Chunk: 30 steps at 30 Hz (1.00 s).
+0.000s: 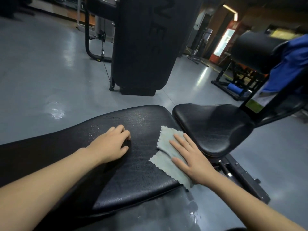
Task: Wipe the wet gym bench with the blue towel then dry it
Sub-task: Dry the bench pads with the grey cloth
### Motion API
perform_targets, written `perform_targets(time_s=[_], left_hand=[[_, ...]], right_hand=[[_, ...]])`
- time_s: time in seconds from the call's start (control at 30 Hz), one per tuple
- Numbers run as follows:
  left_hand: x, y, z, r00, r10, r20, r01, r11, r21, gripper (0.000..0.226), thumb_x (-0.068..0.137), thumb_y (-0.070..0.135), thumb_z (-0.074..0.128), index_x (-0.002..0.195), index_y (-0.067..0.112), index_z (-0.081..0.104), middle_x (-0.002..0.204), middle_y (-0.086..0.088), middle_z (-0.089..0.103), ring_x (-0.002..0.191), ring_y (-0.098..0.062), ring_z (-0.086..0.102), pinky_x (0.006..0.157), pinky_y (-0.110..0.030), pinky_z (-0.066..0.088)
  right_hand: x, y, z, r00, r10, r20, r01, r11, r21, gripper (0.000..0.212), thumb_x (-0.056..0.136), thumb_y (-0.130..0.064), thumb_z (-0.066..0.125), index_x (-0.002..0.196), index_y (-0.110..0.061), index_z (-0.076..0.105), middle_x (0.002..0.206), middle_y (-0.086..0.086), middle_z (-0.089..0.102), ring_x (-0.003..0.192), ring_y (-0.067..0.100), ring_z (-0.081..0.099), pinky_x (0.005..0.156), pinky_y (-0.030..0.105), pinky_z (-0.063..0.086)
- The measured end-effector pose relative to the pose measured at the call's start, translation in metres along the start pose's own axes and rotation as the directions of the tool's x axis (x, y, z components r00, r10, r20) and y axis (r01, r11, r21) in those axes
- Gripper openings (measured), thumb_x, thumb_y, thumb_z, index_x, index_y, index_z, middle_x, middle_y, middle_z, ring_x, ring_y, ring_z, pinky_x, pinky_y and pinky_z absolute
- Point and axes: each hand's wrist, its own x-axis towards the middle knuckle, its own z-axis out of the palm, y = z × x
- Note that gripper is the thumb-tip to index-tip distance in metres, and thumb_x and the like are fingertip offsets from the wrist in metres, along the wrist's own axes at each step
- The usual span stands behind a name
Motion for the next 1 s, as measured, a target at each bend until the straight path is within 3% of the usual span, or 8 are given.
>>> perform_targets(time_s=[0.1,0.27,0.33,0.43,0.53,0.77,0.9,1.0], left_hand=[[-0.008,0.0,-0.001,0.999,0.021,0.029,-0.022,1.0,0.011,0.036,0.097,0.039,0.052,0.131,0.028,0.045,0.13,0.007,0.039,0.117,-0.015,0.042,0.093,-0.034,0.048],[-0.014,0.0,-0.001,0.998,0.023,0.054,-0.024,1.0,0.019,0.042,0.098,0.04,0.052,0.137,0.028,0.042,0.136,0.007,0.037,0.123,-0.016,0.041,0.095,-0.034,0.046],[-0.015,0.0,0.0,0.998,0.027,0.06,-0.028,0.999,0.022,0.043,0.098,0.04,0.052,0.138,0.028,0.041,0.138,0.006,0.037,0.126,-0.017,0.04,0.095,-0.034,0.046],[-0.015,-0.002,0.002,0.998,0.034,0.054,-0.036,0.999,0.026,0.045,0.098,0.04,0.051,0.14,0.028,0.041,0.141,0.006,0.036,0.128,-0.017,0.04,0.097,-0.035,0.046],[-0.014,-0.004,0.004,0.998,0.041,0.047,-0.042,0.999,0.015,0.045,0.097,0.041,0.053,0.14,0.03,0.042,0.141,0.008,0.036,0.128,-0.016,0.04,0.099,-0.036,0.046],[-0.007,-0.026,0.003,0.998,0.016,-0.053,-0.025,0.984,-0.175,0.026,0.094,0.027,0.061,0.117,0.04,0.06,0.123,0.022,0.049,0.11,-0.007,0.048,0.096,-0.033,0.043],[0.0,-0.024,0.008,0.998,0.002,-0.064,-0.012,0.988,-0.157,0.023,0.092,0.026,0.063,0.111,0.039,0.06,0.119,0.022,0.048,0.102,-0.005,0.044,0.086,-0.028,0.04],[0.004,-0.023,0.01,0.998,-0.018,-0.067,0.008,0.988,-0.154,0.018,0.093,0.03,0.063,0.11,0.037,0.059,0.118,0.022,0.047,0.105,-0.007,0.045,0.088,-0.031,0.042]], right_hand=[[-0.036,-0.008,0.013,0.997,-0.006,-0.078,0.014,0.994,0.107,0.067,0.099,-0.067,0.03,0.156,-0.032,0.03,0.166,-0.017,0.007,0.154,0.013,-0.012,0.124,0.037,0.005],[-0.048,-0.014,0.019,0.997,-0.052,-0.063,0.05,0.998,-0.029,0.074,0.097,-0.072,0.037,0.157,-0.031,0.028,0.168,-0.008,0.009,0.155,0.026,-0.008,0.122,0.057,0.014],[-0.05,-0.016,0.017,0.992,-0.122,-0.022,0.117,0.982,-0.15,0.08,0.094,-0.075,0.036,0.158,-0.03,0.025,0.168,-0.005,0.01,0.155,0.029,-0.002,0.119,0.062,0.016],[-0.042,-0.031,0.015,0.953,-0.277,0.123,0.303,0.89,-0.342,0.087,0.092,-0.078,0.029,0.159,-0.024,0.023,0.168,0.004,0.013,0.155,0.032,0.005,0.119,0.058,0.022],[-0.02,-0.057,0.02,0.893,-0.382,0.24,0.449,0.806,-0.387,0.091,0.09,-0.079,0.026,0.159,-0.02,0.02,0.167,0.011,0.014,0.154,0.038,0.008,0.119,0.058,0.023],[0.016,-0.111,0.043,0.825,-0.47,0.314,0.555,0.778,-0.294,0.09,0.089,-0.075,0.037,0.158,-0.019,0.019,0.167,0.017,0.012,0.152,0.043,0.007,0.12,0.062,0.009],[0.025,-0.121,0.049,0.824,-0.478,0.306,0.546,0.813,-0.2,0.09,0.086,-0.077,0.029,0.158,-0.025,0.019,0.168,0.011,0.01,0.154,0.037,0.001,0.122,0.06,-0.003],[0.026,-0.1,0.039,0.845,-0.443,0.299,0.505,0.846,-0.173,0.089,0.085,-0.081,0.019,0.159,-0.03,0.02,0.169,0.003,0.008,0.155,0.029,-0.003,0.122,0.055,-0.007]])
